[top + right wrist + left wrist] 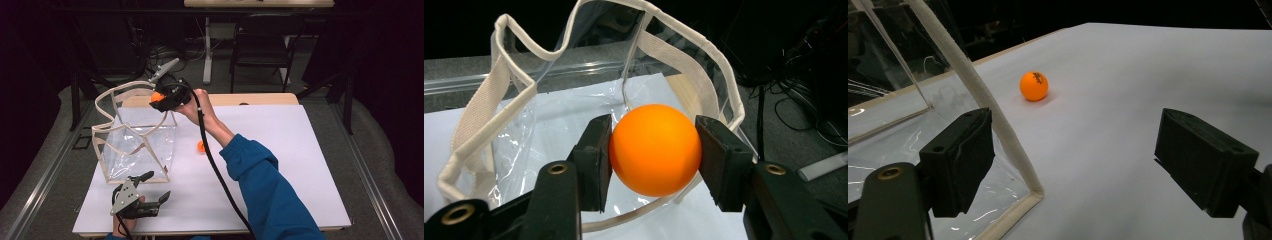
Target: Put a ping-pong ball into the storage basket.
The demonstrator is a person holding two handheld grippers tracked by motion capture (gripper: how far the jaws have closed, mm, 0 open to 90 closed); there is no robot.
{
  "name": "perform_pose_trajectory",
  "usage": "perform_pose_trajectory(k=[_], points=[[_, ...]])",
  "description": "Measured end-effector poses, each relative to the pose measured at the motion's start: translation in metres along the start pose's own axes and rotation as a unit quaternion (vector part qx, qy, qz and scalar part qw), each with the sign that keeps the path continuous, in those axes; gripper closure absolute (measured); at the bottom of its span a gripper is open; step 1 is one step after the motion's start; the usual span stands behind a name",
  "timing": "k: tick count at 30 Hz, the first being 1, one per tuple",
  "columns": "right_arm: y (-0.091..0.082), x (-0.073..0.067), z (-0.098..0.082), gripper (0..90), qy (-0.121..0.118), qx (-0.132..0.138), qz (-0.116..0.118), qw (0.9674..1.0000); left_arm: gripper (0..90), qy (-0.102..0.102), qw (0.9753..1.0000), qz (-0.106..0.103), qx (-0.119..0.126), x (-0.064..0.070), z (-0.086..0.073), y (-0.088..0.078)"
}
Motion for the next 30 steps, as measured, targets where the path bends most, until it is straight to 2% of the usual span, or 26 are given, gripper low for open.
perform_pose_trajectory(k=[10, 30], points=[[0.005, 0.003, 0.005, 51.0, 0.006, -0.01, -0.001, 0.9999, 15.7, 0.001, 1.0, -0.001, 0.0, 0.0, 0.0, 0.0], [0.023, 0.0, 0.007, 50.9, 0.0, -0.04, -0.004, 0.9992, 15.7, 0.007, 1.0, -0.001, -0.001, 0.001, 0.001, 0.0]])
Point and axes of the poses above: each handheld gripper's, and its own axes: y roughly forward along the jaws, z roughly out of its top, x roughly to its right, the point moved 3 cm from there along y, roughly forward along the jaws, and after that the axes turned 9 degrees about z, right-handed, at the moved point
